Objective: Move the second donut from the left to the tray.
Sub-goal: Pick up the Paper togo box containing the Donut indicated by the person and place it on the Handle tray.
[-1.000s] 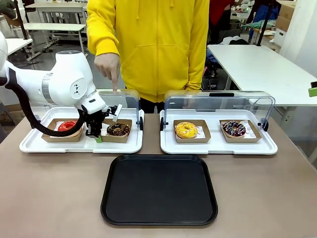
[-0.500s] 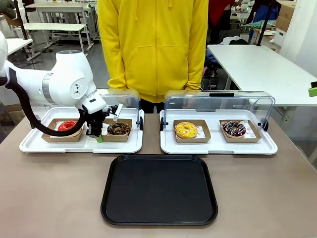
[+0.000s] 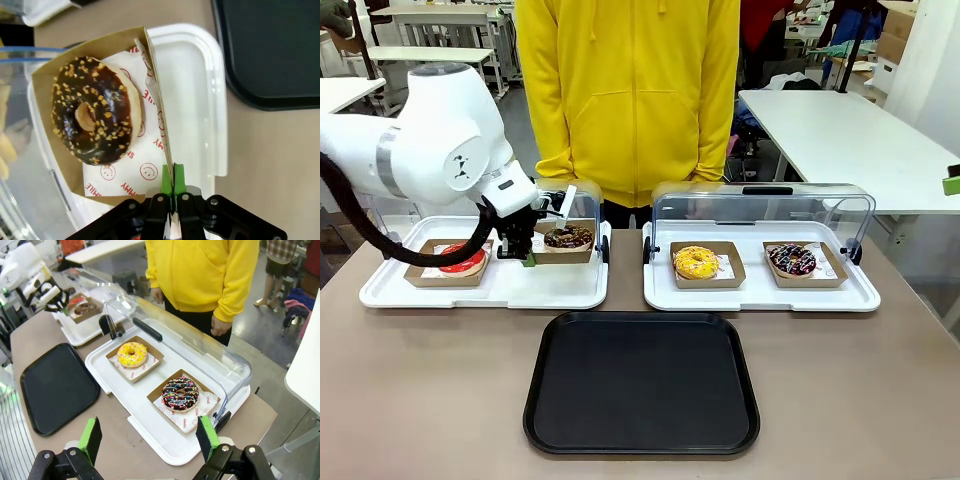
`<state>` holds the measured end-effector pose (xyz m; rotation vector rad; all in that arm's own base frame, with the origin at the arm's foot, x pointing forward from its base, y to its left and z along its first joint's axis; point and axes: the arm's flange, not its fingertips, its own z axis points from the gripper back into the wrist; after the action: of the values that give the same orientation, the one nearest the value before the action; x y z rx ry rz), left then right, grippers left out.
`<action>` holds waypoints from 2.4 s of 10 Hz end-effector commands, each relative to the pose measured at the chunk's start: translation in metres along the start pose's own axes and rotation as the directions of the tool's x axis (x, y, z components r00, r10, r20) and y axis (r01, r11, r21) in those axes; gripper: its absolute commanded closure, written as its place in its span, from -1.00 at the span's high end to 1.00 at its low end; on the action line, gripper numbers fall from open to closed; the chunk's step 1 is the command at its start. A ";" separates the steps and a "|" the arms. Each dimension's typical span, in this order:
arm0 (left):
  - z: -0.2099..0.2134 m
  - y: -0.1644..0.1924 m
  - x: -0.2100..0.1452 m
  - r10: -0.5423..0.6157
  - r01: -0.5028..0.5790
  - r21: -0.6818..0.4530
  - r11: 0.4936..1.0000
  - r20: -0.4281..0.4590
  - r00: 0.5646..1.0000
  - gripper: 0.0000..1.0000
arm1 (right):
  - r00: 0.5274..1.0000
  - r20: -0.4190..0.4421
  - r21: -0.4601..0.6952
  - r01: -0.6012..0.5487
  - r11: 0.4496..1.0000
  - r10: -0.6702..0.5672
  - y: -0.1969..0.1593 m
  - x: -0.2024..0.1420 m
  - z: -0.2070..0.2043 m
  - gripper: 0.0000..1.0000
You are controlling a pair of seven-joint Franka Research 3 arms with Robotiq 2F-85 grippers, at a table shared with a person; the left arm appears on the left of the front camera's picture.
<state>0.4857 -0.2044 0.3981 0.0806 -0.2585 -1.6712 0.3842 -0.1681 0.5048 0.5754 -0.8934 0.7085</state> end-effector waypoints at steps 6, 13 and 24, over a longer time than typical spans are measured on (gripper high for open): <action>0.040 -0.116 0.024 0.114 -0.111 0.093 0.990 -0.031 0.993 -0.96 | 0.999 0.030 0.000 -0.026 1.000 0.026 -0.002 0.001 -0.001 1.00; 0.012 -0.181 0.107 0.103 -0.107 0.068 0.992 0.064 0.993 -0.96 | 0.999 0.030 0.000 -0.026 1.000 0.026 -0.002 0.001 -0.001 1.00; -0.050 -0.201 0.160 0.040 -0.039 -0.034 0.999 0.029 0.999 -0.96 | 0.999 0.030 0.000 -0.026 1.000 0.026 -0.002 0.001 -0.001 1.00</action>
<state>0.2741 -0.3426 0.3234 0.0136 -0.2481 -1.6420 0.3842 -0.1682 0.5049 0.5753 -0.8930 0.7089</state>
